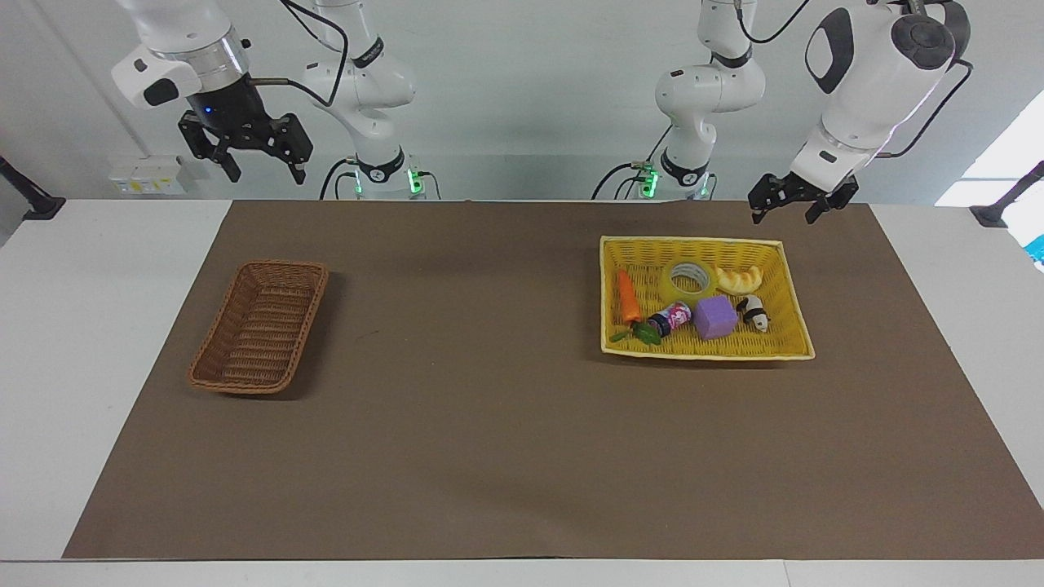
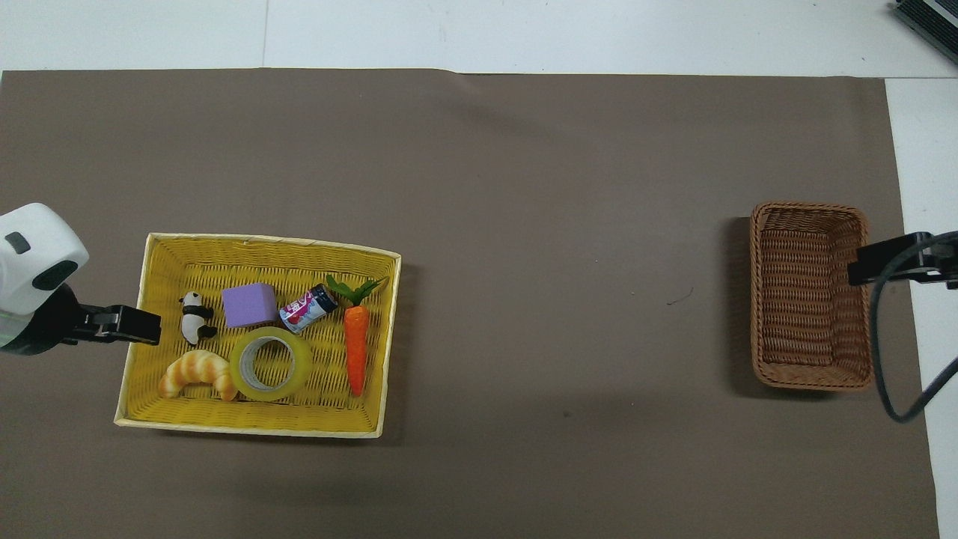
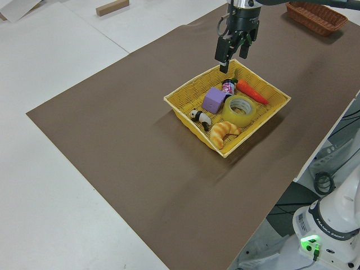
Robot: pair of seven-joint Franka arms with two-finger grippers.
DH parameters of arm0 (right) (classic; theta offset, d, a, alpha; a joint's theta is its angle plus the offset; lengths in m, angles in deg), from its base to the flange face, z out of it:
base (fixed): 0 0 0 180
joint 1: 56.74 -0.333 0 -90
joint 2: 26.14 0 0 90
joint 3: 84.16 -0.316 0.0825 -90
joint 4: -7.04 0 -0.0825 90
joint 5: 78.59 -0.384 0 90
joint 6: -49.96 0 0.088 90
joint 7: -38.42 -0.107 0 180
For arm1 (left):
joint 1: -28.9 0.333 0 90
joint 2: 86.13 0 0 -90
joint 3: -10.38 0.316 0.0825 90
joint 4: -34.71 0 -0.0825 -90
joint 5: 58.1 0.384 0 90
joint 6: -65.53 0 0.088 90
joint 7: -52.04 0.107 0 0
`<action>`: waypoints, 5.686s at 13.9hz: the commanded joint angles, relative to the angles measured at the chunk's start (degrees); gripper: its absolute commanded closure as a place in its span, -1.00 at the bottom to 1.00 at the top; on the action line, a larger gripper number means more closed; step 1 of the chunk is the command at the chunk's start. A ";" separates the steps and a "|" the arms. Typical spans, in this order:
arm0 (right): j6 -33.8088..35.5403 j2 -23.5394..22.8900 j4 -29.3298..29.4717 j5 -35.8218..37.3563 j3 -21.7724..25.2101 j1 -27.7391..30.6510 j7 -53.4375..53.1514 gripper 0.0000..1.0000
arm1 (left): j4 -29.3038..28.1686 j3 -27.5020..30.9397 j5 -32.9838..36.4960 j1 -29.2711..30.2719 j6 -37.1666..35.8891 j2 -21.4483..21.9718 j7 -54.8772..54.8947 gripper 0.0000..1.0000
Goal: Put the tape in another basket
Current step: 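Move the left gripper into the yellow basket toward the tape roll, then grasp the yellow tape roll by its rim with the left gripper, then lift the tape with the left gripper while the right gripper approaches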
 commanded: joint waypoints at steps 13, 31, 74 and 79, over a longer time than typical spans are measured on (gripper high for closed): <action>0.33 0.36 0.15 -1.10 -0.34 0.79 -0.55 -1.00 | -18.58 0.62 -4.10 -2.18 15.02 5.18 -0.69 -1.00; 0.33 0.36 0.15 -1.18 -0.34 0.79 -0.55 -1.00 | -32.13 0.79 -4.38 -8.77 39.47 -4.74 -11.50 -0.61; -10.22 -0.34 -9.43 -21.72 -2.01 -2.20 -0.28 -1.00 | 5.49 0.09 -16.59 -23.26 4.04 -1.94 -36.45 1.00; -13.01 -1.75 -12.32 -36.94 -2.10 -3.43 -8.52 -1.00 | 4.43 0.00 -28.18 -26.96 10.46 -1.76 -36.73 1.00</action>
